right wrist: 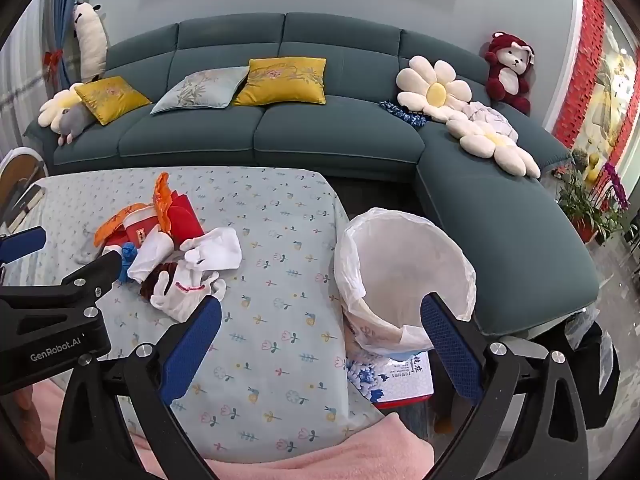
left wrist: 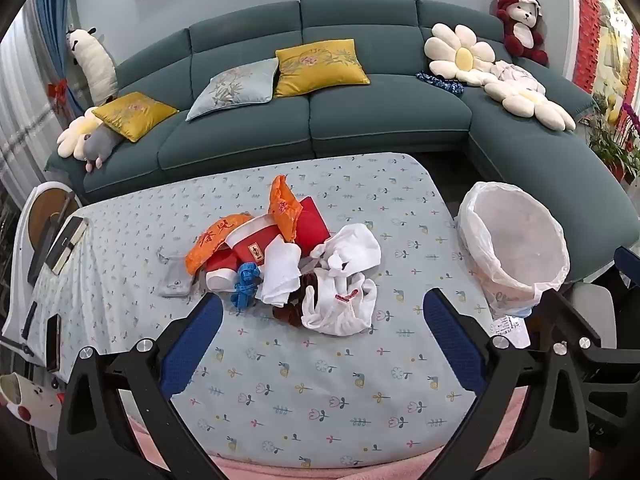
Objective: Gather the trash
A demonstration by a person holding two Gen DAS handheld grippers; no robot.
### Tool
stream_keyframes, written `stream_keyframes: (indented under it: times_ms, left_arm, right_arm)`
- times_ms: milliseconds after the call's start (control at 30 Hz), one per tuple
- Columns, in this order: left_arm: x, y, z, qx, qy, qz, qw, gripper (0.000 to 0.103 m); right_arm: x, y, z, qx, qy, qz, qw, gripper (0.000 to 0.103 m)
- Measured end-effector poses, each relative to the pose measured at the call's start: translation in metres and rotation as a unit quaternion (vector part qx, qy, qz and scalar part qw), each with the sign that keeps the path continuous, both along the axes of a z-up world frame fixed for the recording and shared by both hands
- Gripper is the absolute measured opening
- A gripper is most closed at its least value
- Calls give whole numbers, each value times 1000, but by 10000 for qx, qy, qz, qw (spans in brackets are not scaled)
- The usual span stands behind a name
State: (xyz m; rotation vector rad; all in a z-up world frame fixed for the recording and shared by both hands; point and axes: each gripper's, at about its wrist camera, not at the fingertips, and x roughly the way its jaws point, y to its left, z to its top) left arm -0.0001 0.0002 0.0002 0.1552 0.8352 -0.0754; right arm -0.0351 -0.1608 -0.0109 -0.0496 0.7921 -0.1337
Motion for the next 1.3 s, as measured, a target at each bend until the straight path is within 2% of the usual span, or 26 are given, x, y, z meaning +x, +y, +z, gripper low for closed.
stream_keyframes:
  times_ms: [833,1300]
  left_arm:
    - [5,3,-14,37,104,68,9999,96]
    - [1,8,-9,69,169,266,9995,96]
  right_arm:
    - [9,1,-7,-124,153,43,9998,96]
    - [8,6,-3,-200,122,91,9997,96]
